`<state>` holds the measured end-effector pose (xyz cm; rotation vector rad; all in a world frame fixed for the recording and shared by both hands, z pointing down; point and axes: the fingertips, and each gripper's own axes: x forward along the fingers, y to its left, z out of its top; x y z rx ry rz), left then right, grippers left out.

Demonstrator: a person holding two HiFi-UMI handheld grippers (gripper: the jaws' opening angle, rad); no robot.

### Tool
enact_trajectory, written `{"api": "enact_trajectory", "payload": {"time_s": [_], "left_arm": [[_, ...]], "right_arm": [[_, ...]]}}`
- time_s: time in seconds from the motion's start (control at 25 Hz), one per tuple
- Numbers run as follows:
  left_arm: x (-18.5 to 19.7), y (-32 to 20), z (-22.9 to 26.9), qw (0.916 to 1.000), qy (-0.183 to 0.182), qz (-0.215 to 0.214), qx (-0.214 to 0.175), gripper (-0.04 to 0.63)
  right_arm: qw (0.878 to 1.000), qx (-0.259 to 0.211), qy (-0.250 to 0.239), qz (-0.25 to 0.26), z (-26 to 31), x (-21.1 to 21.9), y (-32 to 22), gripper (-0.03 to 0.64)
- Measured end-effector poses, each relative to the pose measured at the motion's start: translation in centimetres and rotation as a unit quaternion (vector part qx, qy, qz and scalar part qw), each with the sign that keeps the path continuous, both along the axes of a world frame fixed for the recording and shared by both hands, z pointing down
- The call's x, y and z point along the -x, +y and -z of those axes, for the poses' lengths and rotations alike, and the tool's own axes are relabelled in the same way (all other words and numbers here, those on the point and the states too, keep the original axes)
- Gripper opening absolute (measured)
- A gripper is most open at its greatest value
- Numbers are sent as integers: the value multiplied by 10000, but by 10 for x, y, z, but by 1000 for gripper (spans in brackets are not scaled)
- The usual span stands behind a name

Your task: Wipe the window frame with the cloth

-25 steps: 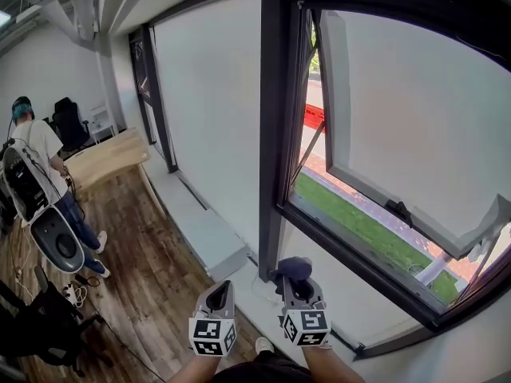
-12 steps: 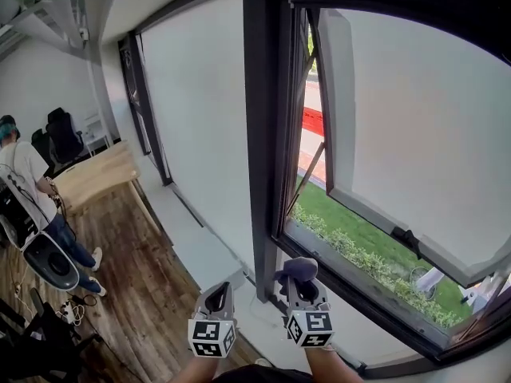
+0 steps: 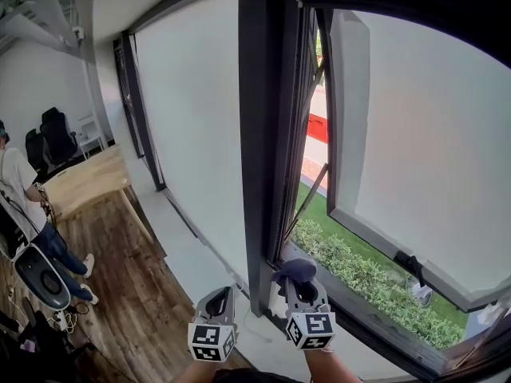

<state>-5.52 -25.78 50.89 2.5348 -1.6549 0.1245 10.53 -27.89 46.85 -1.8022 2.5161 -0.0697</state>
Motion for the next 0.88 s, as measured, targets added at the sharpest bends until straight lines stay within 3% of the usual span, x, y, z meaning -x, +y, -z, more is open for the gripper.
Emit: {"api": "enact_trajectory", "payload": {"time_s": [0.24, 0.88], "left_arm": [[6, -30, 10, 9999, -45, -151, -39, 6], [12, -58, 17, 9996, 61, -246, -91, 6]], "right_arm": [[9998, -182, 40, -106, 19, 4, -26, 71], [9917, -1282, 16, -67, 137, -1, -73, 71]]}}
